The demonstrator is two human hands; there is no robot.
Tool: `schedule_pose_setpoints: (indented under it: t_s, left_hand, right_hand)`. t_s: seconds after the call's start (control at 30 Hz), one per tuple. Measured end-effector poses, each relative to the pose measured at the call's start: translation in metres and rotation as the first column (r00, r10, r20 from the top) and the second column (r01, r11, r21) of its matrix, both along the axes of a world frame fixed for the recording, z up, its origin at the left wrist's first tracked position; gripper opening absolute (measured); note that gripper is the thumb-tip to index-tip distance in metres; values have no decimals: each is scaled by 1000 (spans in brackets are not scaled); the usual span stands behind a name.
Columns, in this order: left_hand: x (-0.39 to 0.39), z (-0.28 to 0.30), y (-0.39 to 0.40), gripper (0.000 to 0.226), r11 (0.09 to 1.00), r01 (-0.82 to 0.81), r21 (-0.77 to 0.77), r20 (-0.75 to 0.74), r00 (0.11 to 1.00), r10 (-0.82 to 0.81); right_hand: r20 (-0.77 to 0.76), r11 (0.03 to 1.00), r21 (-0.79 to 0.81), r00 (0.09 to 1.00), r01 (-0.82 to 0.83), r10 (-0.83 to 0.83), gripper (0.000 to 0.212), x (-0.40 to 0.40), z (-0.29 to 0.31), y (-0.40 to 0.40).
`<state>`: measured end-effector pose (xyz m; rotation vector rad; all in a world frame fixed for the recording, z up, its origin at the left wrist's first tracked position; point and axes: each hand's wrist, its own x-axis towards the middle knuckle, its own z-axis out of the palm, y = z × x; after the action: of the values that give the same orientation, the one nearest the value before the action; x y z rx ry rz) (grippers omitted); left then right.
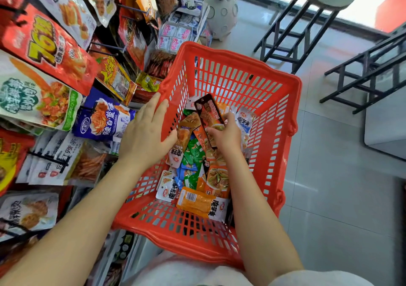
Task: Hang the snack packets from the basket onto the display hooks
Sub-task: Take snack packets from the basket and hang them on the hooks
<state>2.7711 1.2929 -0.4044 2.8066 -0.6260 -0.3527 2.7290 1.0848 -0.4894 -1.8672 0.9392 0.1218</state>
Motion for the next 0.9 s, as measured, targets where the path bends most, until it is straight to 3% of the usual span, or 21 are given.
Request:
schedule_pose_setpoints:
  t_s: [0.13,0.23,0.3,0.37,0.6,0.77,0.9]
  left_hand:
    - [-3,0,4,75,997,-27,-78,-19,999,26]
    - [-17,-1,18,78,995,-46,-90,-52,998,41]
    - [-32,-3,33,80,992,-74,-103,-77,995,66]
    - [-47,-3,49,80,989,-93,-116,-89,993,83]
    - [-58,-3,61,79,989,-136,-59,-159,979,125]
    - [-58,-3,61,76,987,-149,-55,-176,975,137]
    - [-58,-2,61,76,987,-118,-108,-142,985,103]
  right_hand:
    - [87,955,240,976,172,-197,58,5,19,-1]
    - [89,895,428,979,127,-182,65,15,13,16]
    - [12,921,383,996,72,-83,64,18,-2,35]
    - [-78,963,271,997,-2,24,75,17,-23,53]
    - [-105,986,112,985,-126,138,65,14,-34,88]
    - [-135,976,151,975,-156,176,60,14,-34,94]
    - [-63,975,205,993,-83,98,57,8,-26,88]
